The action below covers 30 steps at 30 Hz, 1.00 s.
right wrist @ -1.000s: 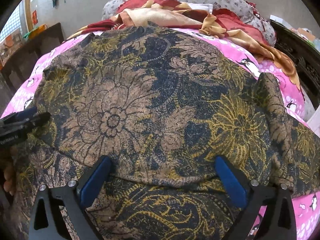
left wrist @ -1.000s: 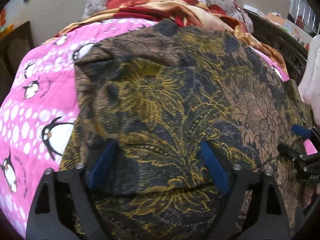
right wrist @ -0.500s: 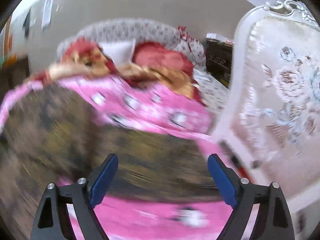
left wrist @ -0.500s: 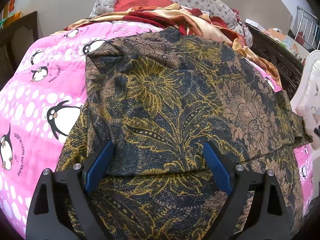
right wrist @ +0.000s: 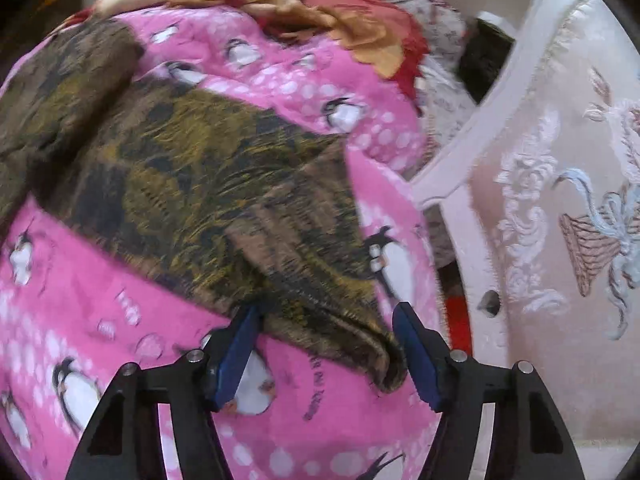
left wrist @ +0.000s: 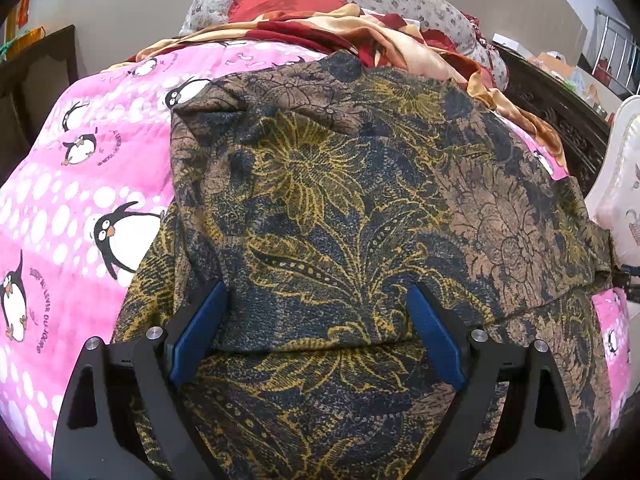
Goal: Fold small clothes
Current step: 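Move the right gripper to the other sleeve and grasp its edge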
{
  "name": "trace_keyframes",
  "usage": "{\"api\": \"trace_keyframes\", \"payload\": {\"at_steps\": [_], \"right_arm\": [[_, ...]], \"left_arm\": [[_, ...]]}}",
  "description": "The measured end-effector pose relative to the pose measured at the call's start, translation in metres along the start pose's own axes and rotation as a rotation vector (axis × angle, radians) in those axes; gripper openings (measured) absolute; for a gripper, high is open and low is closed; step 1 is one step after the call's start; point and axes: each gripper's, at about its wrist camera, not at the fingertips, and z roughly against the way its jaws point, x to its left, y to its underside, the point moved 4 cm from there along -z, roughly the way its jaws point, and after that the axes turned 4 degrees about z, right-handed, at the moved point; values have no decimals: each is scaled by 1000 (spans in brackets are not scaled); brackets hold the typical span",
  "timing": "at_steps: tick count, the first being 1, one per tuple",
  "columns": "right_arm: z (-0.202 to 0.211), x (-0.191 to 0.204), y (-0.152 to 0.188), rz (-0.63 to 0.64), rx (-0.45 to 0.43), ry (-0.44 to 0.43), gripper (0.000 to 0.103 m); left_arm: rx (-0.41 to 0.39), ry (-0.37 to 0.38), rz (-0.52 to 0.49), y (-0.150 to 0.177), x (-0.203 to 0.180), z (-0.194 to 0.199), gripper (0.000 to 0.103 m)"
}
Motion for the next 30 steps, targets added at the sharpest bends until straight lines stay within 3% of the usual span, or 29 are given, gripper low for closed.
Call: {"api": "trace_keyframes", "payload": {"at_steps": [2, 3, 4, 5, 6, 8, 11, 16, 20, 23, 27, 30], "right_arm": [[0, -9, -1, -48, -3, 21, 67], [-1, -12, -2, -69, 0, 22, 61], [-3, -17, -2, -98, 10, 18, 53], [-4, -18, -2, -118, 28, 12, 33], [-4, -20, -1, -129, 33, 13, 22], [2, -20, -3, -136, 14, 11, 11], [31, -28, -11, -232, -90, -26, 5], [100, -10, -44, -393, -308, -310, 4], [159, 44, -90, -459, -489, -595, 4], [181, 111, -133, -438, -543, -796, 4], [167, 209, -179, -390, -527, -939, 4], [122, 291, -201, -352, -473, -903, 4]], "left_arm": [[0, 1, 1, 0, 0, 0, 91], [0, 1, 1, 0, 0, 0, 91], [-1, 1, 1, 0, 0, 0, 91], [-1, 2, 2, 0, 0, 0, 91], [-1, 2, 1, 0, 0, 0, 91], [-2, 6, 4, 0, 0, 0, 91], [-4, 13, 9, 0, 1, 1, 91], [-8, 26, 18, 0, 2, 2, 91], [-10, 33, 25, 0, 3, 3, 91], [-11, 32, 24, 0, 4, 3, 91], [-13, 50, 39, -1, 5, 5, 91], [-12, 78, 76, -3, 8, 10, 91]]}}
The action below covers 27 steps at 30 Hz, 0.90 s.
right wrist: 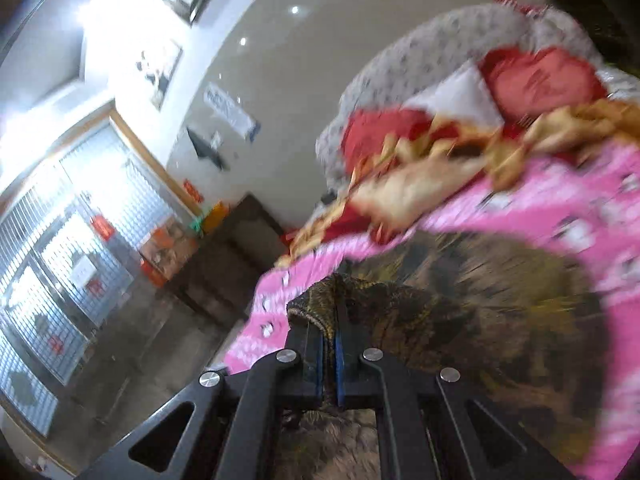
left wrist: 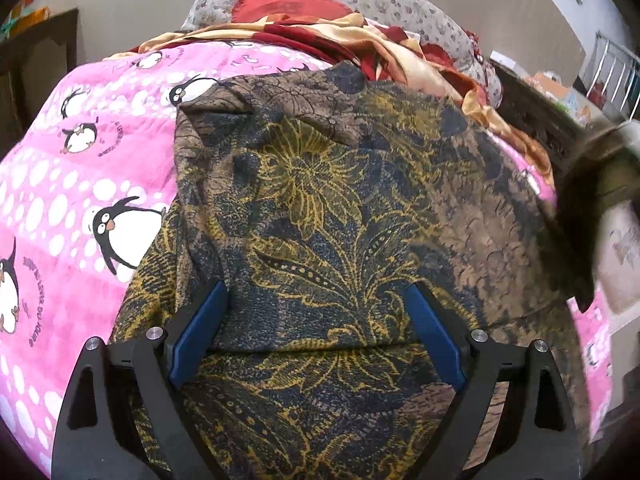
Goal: Fold small clothes
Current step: 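Move the right gripper to the other sleeve and grasp its edge, then lay the grasped side over the shirt body with the right gripper and open it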
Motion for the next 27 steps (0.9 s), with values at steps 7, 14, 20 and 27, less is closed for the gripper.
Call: {"api": "trace_keyframes", "payload": {"at_steps": [7, 14, 20, 27], "right_arm": [[-96, -15, 77, 164, 266, 315, 4], [-60, -3, 98, 313, 317, 374, 55], [-5, -20, 134, 313, 333, 424, 60], [5, -26, 139, 300, 288, 433, 61]], "left_arm": [[5, 107, 77, -11, -5, 19, 91], [104, 348, 71, -16, -51, 14, 91], [286, 557, 183, -11, -92, -21, 91], [435, 679, 528, -25, -92, -58, 91]]}}
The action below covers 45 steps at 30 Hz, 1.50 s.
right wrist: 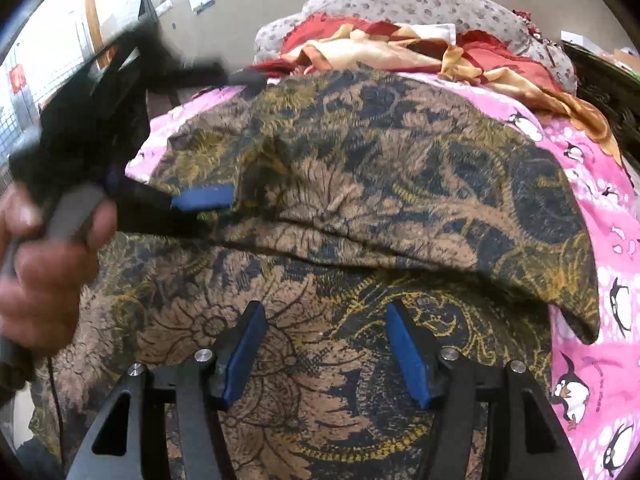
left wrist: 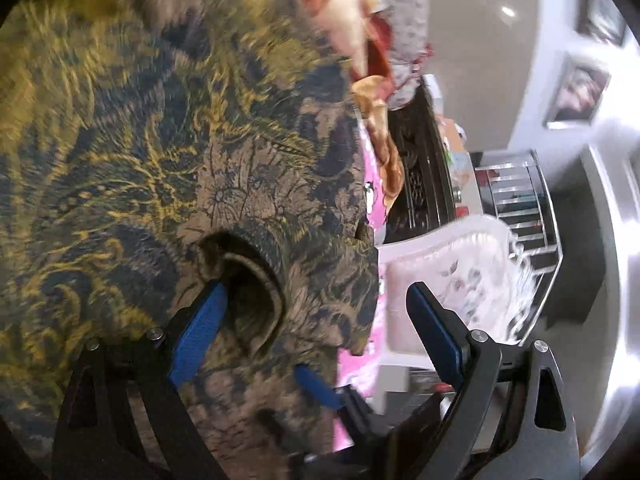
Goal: Fold small clothes
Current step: 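Lay the grasped side over the shirt body with the right gripper and open it, then grasp the collar end of the folded shirt with the left gripper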
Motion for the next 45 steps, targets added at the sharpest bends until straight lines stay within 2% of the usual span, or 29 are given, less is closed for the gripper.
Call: {"api": "trace_keyframes", "payload": {"at_steps": [6, 7, 9, 10, 11, 12, 13, 14, 16, 18, 20, 22, 24, 25, 29, 33, 36, 39, 43, 45], "right_arm": [[-2, 6, -1, 28, 8, 15, 65], [-2, 6, -1, 28, 8, 15, 65], [-2, 6, -1, 28, 8, 15, 66], [-2, 7, 0, 29, 7, 16, 66], [-2, 6, -1, 29, 7, 18, 66], [-2, 7, 0, 31, 9, 20, 66], [-3, 7, -1, 32, 10, 21, 66], [-3, 7, -1, 34, 11, 23, 66], [-3, 8, -1, 34, 11, 22, 67], [-3, 8, -1, 32, 9, 21, 67], [-3, 8, -2, 29, 5, 19, 67], [-3, 7, -2, 24, 5, 14, 67], [-3, 7, -2, 26, 5, 16, 68], [-3, 7, -2, 27, 6, 17, 68], [-3, 7, -3, 29, 7, 18, 68], [-2, 7, -2, 31, 9, 17, 68], [-2, 7, -3, 30, 8, 15, 68], [-2, 8, -3, 29, 8, 14, 68], [-2, 7, -2, 29, 8, 12, 69], [-2, 7, -2, 27, 6, 10, 69]], "left_arm": [[-15, -46, 74, -12, -1, -7, 91], [-17, -51, 79, -13, -1, -9, 88], [-16, -77, 74, -14, -2, -13, 73], [-15, -101, 71, -18, 1, -15, 62], [-20, -133, 69, -18, 3, -17, 44], [-30, -170, 68, -18, 5, -17, 35], [-37, -206, 73, -21, 8, -20, 16], [-50, -243, 74, -21, 12, -19, 6], [-72, -261, 15, -14, 7, -13, 3], [-77, -327, -154, 4, -14, -7, 3], [-76, -355, -317, 28, -37, 2, 3], [-90, -368, -427, 44, -49, 15, 3], [-138, -403, -555, 54, -60, 36, 3], [-169, -425, -581, 52, -60, 46, 3], [-294, -484, -495, 11, -36, 105, 3], [-332, -591, -451, -16, -3, 133, 3], [-340, -612, -424, -22, 16, 139, 3], [-371, -611, -421, -22, 16, 143, 3], [-406, -647, -462, -19, 12, 142, 3], [-448, -650, -509, -12, 2, 144, 3]]}}
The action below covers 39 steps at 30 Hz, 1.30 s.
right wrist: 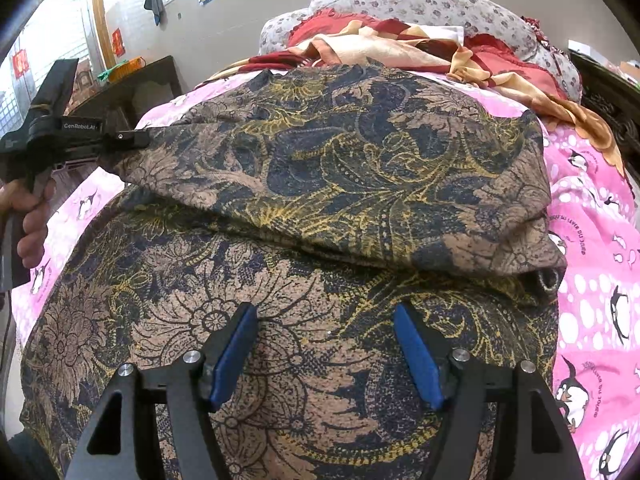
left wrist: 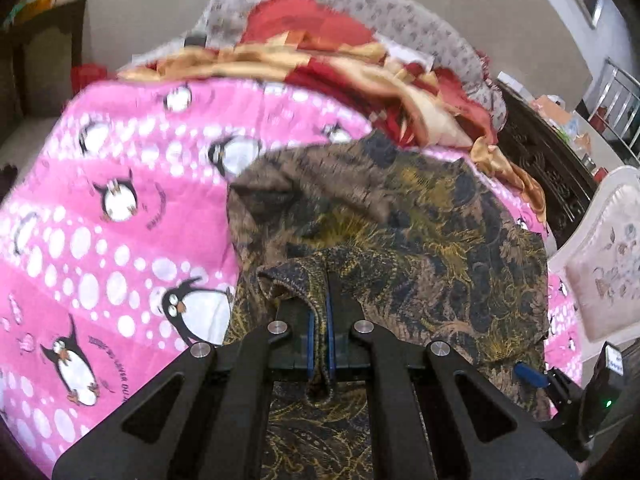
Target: Fold small clothes
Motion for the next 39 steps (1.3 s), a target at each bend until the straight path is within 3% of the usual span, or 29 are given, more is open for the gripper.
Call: {"api": "trace_keyframes", "payload": {"at_steps": [3, 4, 8, 10, 11, 13, 14, 21, 23, 25, 28, 32, 34, 36, 38, 39], "right_arm": [[0, 0, 0, 0, 1, 0, 69], [0, 0, 0, 0, 1, 0, 69], [0, 0, 0, 0, 2, 1, 70], [0, 0, 0, 0, 2, 1, 70], [0, 0, 1, 1, 1, 2, 70], [-1, 0, 1, 2, 4, 2, 70], [-1, 0, 1, 2, 5, 1, 70], [-3, 1, 0, 7, 7, 4, 71], [-3, 1, 0, 6, 6, 3, 71], [-3, 1, 0, 6, 7, 3, 71], [-3, 1, 1, 6, 7, 2, 71], [-2, 1, 1, 7, 7, 4, 71], [-2, 1, 0, 8, 8, 5, 71], [-3, 1, 1, 9, 10, 7, 71], [-1, 1, 0, 6, 14, 10, 71], [5, -1, -2, -4, 2, 16, 71]], "left_arm": [[-91, -23, -81, 6, -9, 12, 4], [-74, -50, -92, 10, -7, 5, 4], [156, -59, 14, 35, 20, -44, 5], [157, 45, 132, 34, 31, -41, 10], [195, 141, 224, 33, 37, -43, 26], [228, 246, 302, 27, 41, -47, 48], [231, 282, 335, 21, 43, -49, 51], [251, 335, 534, -9, 60, -74, 48], [208, 273, 496, -17, 57, -67, 9], [167, 252, 404, -24, 45, -55, 7], [71, 117, 162, -31, 21, -37, 7], [-77, -83, -23, -34, 14, -31, 7], [-43, -189, -29, -32, 33, -51, 7], [63, -228, 26, -26, 54, -69, 7], [60, -229, 79, -27, 66, -64, 7], [13, -237, 111, -30, 68, -50, 7]]}}
